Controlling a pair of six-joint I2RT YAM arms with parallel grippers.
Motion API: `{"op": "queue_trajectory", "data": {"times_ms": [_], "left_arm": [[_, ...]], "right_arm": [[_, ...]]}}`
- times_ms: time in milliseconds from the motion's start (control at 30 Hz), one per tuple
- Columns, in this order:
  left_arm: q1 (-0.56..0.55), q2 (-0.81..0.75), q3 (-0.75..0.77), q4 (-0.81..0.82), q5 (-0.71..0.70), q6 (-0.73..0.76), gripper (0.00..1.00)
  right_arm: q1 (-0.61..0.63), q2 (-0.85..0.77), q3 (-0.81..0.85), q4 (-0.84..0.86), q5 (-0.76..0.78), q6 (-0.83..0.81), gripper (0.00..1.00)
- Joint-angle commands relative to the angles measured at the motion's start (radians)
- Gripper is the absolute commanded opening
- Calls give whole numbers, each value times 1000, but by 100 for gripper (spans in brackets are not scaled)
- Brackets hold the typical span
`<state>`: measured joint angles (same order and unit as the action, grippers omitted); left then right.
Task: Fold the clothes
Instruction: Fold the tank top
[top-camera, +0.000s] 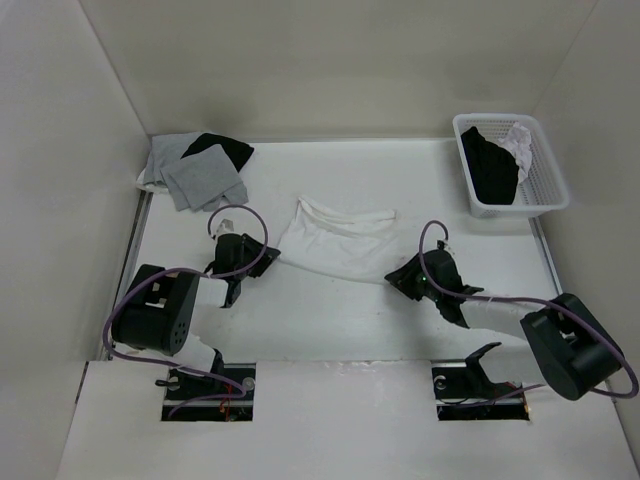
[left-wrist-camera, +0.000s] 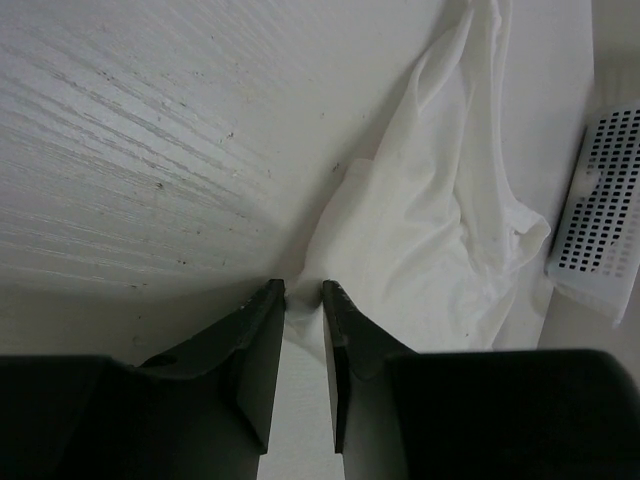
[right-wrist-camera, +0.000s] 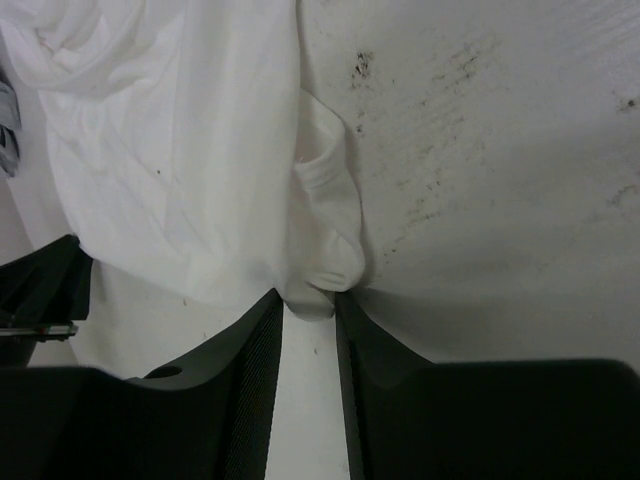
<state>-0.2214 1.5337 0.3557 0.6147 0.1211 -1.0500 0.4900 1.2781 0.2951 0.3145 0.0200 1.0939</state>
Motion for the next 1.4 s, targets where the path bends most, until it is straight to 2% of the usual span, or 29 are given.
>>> {"op": "queue_trajectory", "data": {"times_ms": [0, 267, 367, 467, 567, 667, 833, 1000, 1133, 1233, 1333, 1367], "left_arm": [[-6, 16, 19, -3, 3, 5, 19], [-9, 16, 23, -1, 0, 2, 6], [-9, -15, 20, -4, -3, -1, 1], [-12, -107, 8, -24, -14, -1, 0], [-19, -284, -7, -116, -31, -1, 0], [-34, -549, 12, -300, -55, 11, 0], [-84, -970, 153, -689, -147, 77, 0], [-140, -1136, 285, -938, -202, 111, 0], [-154, -1158, 273, -1003, -222, 105, 0], [-138, -1103, 233, -975, -219, 102, 0], [-120, -993, 177, -876, -213, 104, 1], [-108, -939, 166, -833, -207, 105, 1]], "right_arm": [[-11, 40, -16, 47, 37, 20, 29], [-6, 18, -13, 35, 112, 35, 7], [5, 10, -4, 32, 115, 18, 2], [41, -75, 9, -18, 118, -17, 0], [103, -256, 44, -183, 147, -54, 0], [188, -489, 123, -438, 205, -87, 0], [383, -756, 320, -817, 328, -98, 0], [693, -838, 492, -1024, 516, -14, 0], [859, -803, 530, -1058, 644, 11, 1], [737, -746, 509, -1037, 595, -38, 2], [489, -694, 428, -893, 401, -158, 2], [372, -662, 386, -806, 297, -207, 1]]}}
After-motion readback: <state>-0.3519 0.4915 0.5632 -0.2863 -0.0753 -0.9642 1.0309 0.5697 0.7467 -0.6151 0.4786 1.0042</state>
